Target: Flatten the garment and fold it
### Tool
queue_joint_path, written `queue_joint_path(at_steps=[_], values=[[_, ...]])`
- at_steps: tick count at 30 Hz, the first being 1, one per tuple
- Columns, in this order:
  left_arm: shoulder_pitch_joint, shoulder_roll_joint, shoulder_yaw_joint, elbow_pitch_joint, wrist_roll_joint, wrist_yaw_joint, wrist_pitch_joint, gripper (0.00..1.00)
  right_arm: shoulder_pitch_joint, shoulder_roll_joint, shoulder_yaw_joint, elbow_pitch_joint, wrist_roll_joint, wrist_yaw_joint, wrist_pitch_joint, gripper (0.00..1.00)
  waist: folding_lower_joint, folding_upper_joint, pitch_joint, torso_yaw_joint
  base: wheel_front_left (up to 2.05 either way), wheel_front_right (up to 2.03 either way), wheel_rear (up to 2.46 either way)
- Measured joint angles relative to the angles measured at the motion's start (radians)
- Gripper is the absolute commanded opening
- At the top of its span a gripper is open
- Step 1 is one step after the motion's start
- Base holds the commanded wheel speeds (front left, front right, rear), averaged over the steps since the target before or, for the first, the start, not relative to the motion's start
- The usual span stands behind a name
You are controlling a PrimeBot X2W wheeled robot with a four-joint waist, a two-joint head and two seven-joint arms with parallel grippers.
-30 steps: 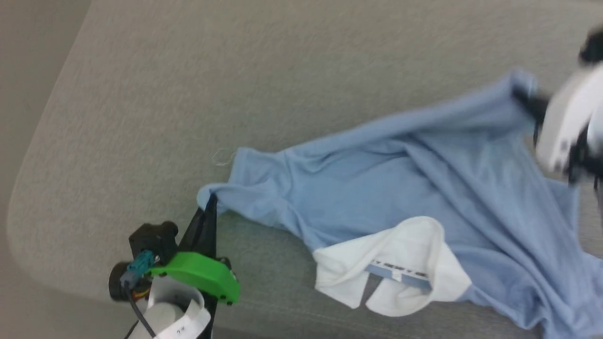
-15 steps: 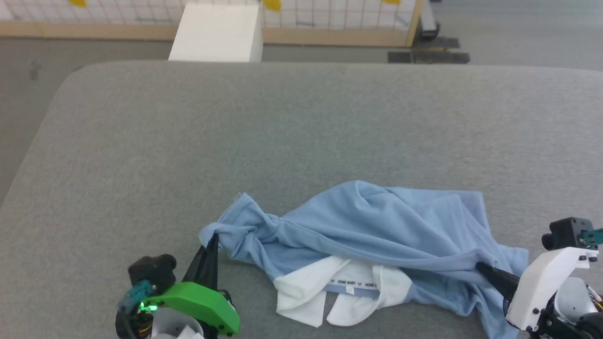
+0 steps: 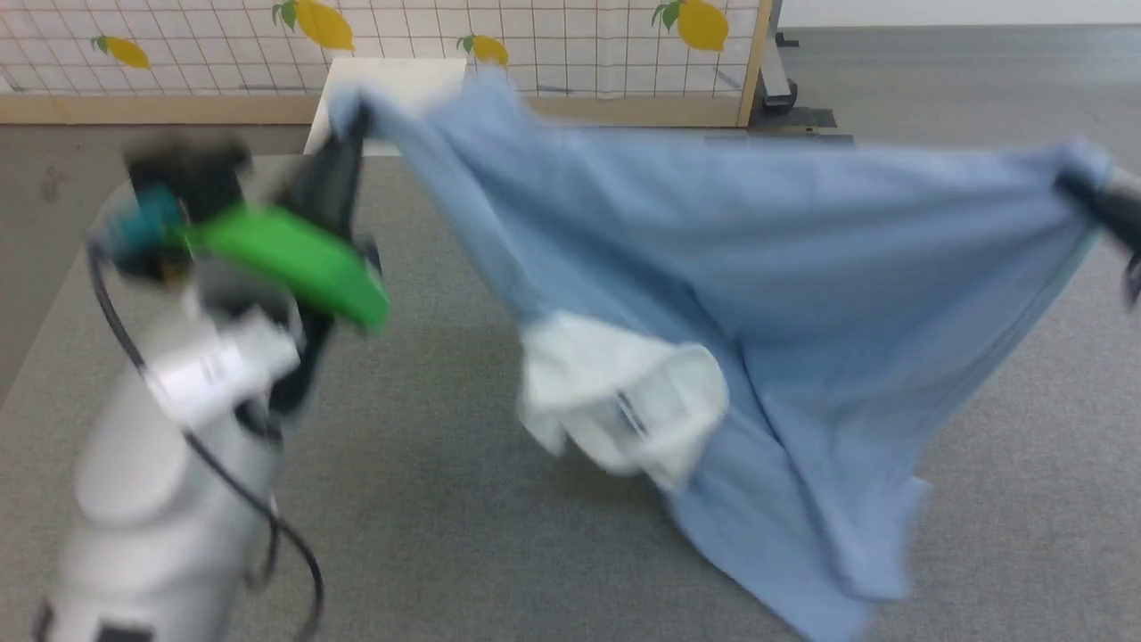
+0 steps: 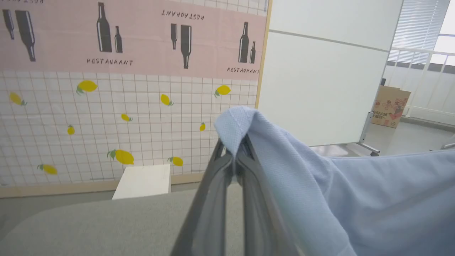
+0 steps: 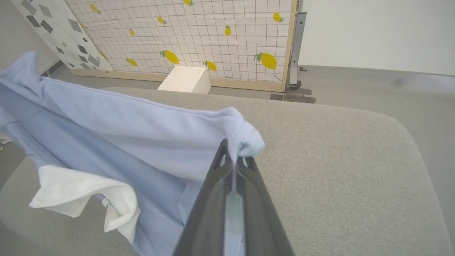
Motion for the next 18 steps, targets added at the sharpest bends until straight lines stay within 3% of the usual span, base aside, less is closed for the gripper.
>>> queue_joint_path(at_steps=[7, 18], values=[[-0.342, 0.029, -0.006, 0.102, 0.045, -0.035, 0.052, 0.00, -0.223, -0.066, 0.019, 0.073, 0.012, 0.000, 0.074, 0.00, 0.0000, 0.0000, -0.017, -0.022, 0.00, 0.00, 0.00], [-0.523, 0.043, -0.028, 0.257, 0.063, -0.044, 0.102, 0.00, -0.300, -0.068, 0.030, 0.138, 0.018, 0.000, 0.127, 0.00, 0.0000, 0.0000, 0.005, -0.060, 0.00, 0.00, 0.00]])
